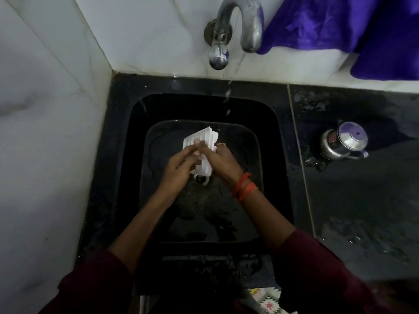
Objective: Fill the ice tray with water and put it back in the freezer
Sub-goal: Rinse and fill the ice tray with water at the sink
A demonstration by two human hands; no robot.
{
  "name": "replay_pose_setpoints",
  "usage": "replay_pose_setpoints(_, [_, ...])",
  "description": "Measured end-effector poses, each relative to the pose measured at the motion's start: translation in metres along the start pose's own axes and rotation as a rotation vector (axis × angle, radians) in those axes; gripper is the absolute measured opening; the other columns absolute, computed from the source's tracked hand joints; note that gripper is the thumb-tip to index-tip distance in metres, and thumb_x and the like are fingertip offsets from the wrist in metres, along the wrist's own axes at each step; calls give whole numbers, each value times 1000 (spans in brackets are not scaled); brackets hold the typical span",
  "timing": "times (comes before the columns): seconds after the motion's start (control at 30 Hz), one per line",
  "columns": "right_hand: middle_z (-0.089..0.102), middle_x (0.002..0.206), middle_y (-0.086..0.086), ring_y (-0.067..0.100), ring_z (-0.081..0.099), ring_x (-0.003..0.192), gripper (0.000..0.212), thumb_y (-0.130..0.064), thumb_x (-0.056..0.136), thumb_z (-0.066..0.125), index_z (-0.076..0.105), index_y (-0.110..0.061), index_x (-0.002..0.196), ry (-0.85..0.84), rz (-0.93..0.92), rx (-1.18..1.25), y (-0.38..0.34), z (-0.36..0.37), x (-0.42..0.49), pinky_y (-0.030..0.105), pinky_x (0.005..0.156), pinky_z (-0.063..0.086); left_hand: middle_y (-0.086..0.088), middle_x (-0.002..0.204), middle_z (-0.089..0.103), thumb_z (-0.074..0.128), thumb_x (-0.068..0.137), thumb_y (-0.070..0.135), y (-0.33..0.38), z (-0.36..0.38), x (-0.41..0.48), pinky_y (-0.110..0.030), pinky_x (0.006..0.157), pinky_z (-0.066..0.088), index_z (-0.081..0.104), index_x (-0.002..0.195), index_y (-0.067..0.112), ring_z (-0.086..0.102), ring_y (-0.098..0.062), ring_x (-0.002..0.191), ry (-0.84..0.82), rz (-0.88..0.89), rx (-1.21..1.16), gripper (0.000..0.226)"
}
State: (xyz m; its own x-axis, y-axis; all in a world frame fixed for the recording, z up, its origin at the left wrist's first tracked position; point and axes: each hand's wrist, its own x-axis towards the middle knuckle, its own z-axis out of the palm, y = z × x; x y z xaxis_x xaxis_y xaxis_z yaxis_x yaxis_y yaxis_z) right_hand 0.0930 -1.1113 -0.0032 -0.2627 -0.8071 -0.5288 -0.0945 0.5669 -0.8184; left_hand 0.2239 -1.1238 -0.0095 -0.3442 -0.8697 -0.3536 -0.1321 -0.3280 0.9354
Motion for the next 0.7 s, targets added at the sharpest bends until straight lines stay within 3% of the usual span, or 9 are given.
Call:
replay_pose_setpoints(0.1, [70,108,5,22,67,102,49,-54,95,54,64,-10,114,69,-52,-207,-1,-8,-11,43,94,54,-4,123,72,39,108,11,-1,-3,-4,-19,84,56,64,139,12,73,-8,97,-61,-41,-11,39])
replay_pose_setpoints(0.2, [68,109,4,23,64,105,38,-43,99,53,63,-11,116,140,-139,-316,-10,-17,-24,36,91,51,-3,118,77,40,109,17,1,-12,-6,-28,87,59,71,129,14,75,-19,101,-78,-34,-63,37])
replay_pose_setpoints(0.37, [66,98,-8,17,66,101,26,-37,99,57,66,-14,110,246,-371,-353,-26,-35,-49,26,84,47,-3,99,78,55,104,9,-9,-31,2,-26,73,58,72,114,10,72,-13,83,267,6,-138,20])
replay_pose_setpoints(0.43, [69,103,-7,12,66,101,28,-34,97,60,67,-14,115,285,-490,-359,-34,-44,-61,20,84,47,5,100,72,60,102,9,-14,-41,8,-29,79,56,68,122,11,67,-14,94,376,11,-136,22])
replay_pose_setpoints(0.53, [70,112,-6,5,65,104,36,-32,96,63,65,-10,125,336,-643,-343,-48,-56,-83,9,85,44,4,112,67,60,103,15,-13,-53,17,-31,85,53,62,133,16,62,-16,109,373,-19,-170,30])
replay_pose_setpoints(0.7, [68,125,3,11,63,118,39,-20,95,66,61,-3,130,358,-849,-207,-72,-67,-117,34,102,50,-1,143,61,47,109,26,19,-54,24,-29,92,53,56,139,28,59,-21,130,231,50,-226,31])
